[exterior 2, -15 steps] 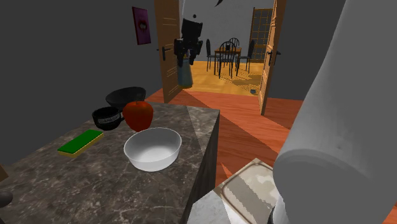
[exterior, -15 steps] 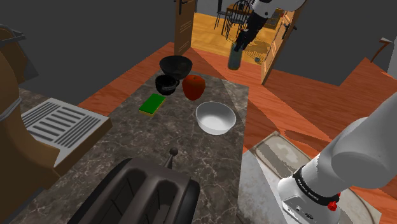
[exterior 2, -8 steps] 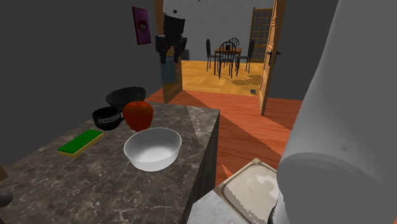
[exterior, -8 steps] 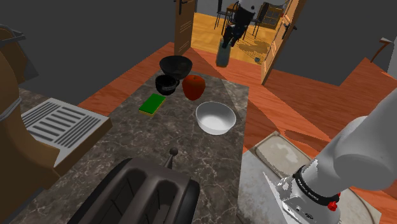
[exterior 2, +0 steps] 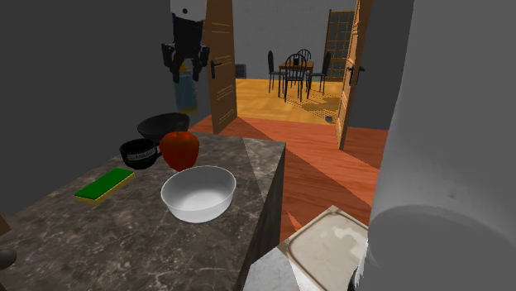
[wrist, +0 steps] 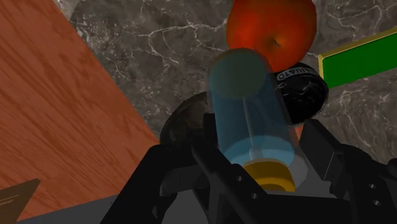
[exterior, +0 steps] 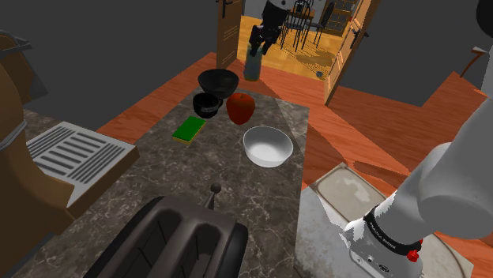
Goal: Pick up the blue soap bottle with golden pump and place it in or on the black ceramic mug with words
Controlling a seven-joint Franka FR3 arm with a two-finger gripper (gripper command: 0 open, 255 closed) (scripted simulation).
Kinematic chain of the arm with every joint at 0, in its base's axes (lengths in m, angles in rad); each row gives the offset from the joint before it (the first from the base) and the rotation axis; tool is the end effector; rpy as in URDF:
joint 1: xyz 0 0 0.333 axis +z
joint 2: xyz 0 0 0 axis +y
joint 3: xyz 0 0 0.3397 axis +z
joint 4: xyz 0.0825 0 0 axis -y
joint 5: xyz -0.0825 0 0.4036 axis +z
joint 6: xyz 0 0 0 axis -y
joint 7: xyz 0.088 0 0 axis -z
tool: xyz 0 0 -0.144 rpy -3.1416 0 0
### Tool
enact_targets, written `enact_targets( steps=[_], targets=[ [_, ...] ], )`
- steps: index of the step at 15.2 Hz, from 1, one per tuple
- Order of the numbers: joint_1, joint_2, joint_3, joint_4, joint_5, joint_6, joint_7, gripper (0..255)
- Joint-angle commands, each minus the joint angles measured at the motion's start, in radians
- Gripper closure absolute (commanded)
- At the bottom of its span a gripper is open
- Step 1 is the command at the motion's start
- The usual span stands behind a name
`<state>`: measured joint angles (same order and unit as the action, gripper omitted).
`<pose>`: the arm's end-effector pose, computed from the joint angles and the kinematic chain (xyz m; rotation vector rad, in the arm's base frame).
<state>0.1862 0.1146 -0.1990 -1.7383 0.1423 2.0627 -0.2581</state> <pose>0.6475 0.0086 0.5074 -3.0279 -0.2963 -0.3439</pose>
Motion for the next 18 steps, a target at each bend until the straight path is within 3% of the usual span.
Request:
enact_targets(
  steps=[1,11,18],
  targets=[
    [0.022,0.026,0.017,0.039,-0.007,-0.008,0.045,255],
    [0.121,0.253,0.077,0.377,-0.034,-0.105,0.234,255],
    [0.124,0.252,0.079,0.282,-0.031,-0.011,0.227,255]
  ],
)
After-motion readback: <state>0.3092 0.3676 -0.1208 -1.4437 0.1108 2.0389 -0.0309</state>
